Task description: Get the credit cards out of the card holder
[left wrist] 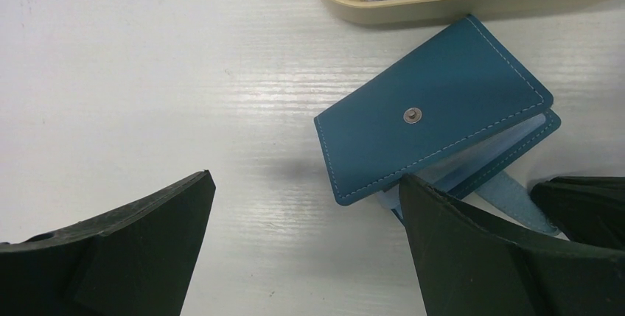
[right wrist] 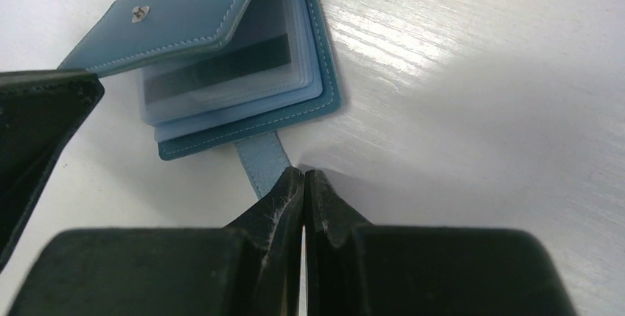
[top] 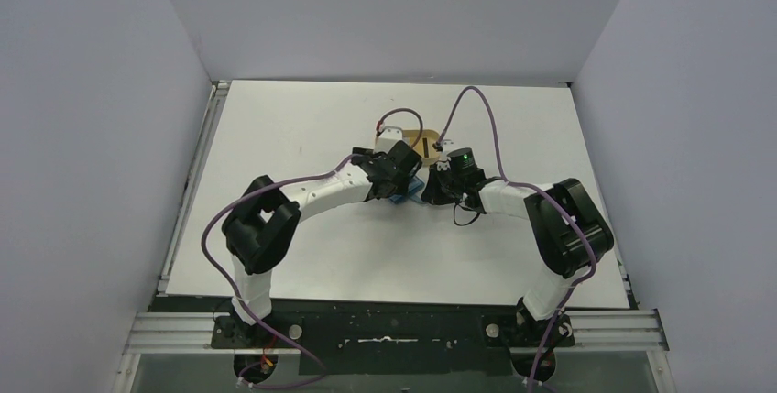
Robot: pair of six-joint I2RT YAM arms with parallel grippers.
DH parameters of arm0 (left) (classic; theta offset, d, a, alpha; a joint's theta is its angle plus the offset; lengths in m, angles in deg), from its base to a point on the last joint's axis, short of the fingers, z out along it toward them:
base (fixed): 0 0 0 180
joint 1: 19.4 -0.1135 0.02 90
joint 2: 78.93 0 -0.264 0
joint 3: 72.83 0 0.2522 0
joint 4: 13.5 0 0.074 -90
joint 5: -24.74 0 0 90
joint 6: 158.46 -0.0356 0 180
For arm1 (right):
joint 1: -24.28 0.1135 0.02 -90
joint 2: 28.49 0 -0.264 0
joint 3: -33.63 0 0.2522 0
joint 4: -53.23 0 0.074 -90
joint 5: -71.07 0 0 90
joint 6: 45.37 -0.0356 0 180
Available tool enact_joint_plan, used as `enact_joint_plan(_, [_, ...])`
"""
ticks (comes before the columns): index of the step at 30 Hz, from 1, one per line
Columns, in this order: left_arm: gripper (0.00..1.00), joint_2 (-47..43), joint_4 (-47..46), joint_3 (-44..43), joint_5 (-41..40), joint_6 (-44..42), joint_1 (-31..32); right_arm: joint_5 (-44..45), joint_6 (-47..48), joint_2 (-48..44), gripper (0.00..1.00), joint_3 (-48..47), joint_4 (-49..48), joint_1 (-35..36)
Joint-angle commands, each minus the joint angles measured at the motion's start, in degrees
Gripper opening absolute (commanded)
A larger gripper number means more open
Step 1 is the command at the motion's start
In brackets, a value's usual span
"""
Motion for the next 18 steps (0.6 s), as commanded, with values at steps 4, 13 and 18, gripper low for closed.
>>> enact_joint_plan(4, [0.96, -0.53, -4.52, -3.68, -2.54, -2.91, -2.27, 0.28, 0.86, 2.34, 0.0, -0.5, 2.55, -0.35])
enact_joint_plan(13, [0.96, 0.25, -8.09, -4.96, 1.49, -6.63, -4.88, -0.32, 0.94, 2.81, 0.0, -0.8, 2.63, -0.57])
enact_joint_plan(18, [0.96, 1.47, -12.02, -5.9, 8.57, -10.33, -6.49, -1.1, 0.93, 3.49, 0.0, -1.2, 2.89, -0.67])
